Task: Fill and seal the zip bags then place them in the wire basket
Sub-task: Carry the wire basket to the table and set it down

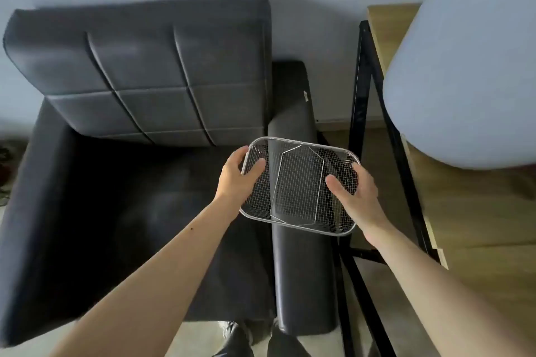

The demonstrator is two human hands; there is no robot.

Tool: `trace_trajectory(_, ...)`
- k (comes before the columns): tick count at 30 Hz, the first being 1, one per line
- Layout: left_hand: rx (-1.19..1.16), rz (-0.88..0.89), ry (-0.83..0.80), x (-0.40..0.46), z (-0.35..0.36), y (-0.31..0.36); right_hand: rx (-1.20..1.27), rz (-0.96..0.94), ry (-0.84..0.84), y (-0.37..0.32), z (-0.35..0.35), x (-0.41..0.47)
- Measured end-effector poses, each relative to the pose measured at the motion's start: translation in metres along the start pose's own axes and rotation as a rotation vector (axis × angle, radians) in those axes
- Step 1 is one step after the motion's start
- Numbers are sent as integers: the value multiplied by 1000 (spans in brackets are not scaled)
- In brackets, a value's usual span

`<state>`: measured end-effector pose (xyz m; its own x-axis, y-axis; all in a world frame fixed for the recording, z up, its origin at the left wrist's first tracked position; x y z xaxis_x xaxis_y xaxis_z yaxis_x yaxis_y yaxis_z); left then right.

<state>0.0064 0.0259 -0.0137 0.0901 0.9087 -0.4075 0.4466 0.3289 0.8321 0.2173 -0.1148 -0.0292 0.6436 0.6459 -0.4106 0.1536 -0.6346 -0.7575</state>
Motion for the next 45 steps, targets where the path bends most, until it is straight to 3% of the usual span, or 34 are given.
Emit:
trace_trajectory(4, 38, -86, -15, 8, 12, -27, -145, 89, 115, 32, 3, 5)
trace_trajectory(11, 178, -150, -35, 44, 30, -98, 12, 281, 96, 75, 23, 19)
trace_trajectory(15, 186, -169, 5, 34, 31, -92, 81, 307, 110, 86, 33, 25)
trace_trajectory(27, -2, -239, 106, 24, 11, -92, 72, 167, 128, 56, 28, 26)
trace_trajectory(35, -66, -116, 204, -4, -47, -66, 38, 49, 77, -1, 29, 8)
trace_trajectory(45, -267, -98, 389, -62, -145, -58, -24, -140, -32, -75, 57, -43)
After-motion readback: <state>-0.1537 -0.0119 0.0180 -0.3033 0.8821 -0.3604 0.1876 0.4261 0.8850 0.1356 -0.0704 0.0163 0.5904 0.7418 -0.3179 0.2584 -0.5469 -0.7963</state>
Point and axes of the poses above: each hand's wrist, its own x-axis towards the middle knuckle, its own z-axis out of the palm, y = z × x, the point moved 3 cm from there along x, towards the middle knuckle, and after that the axes turned 8 degrees about y, right-handed, at the moved point
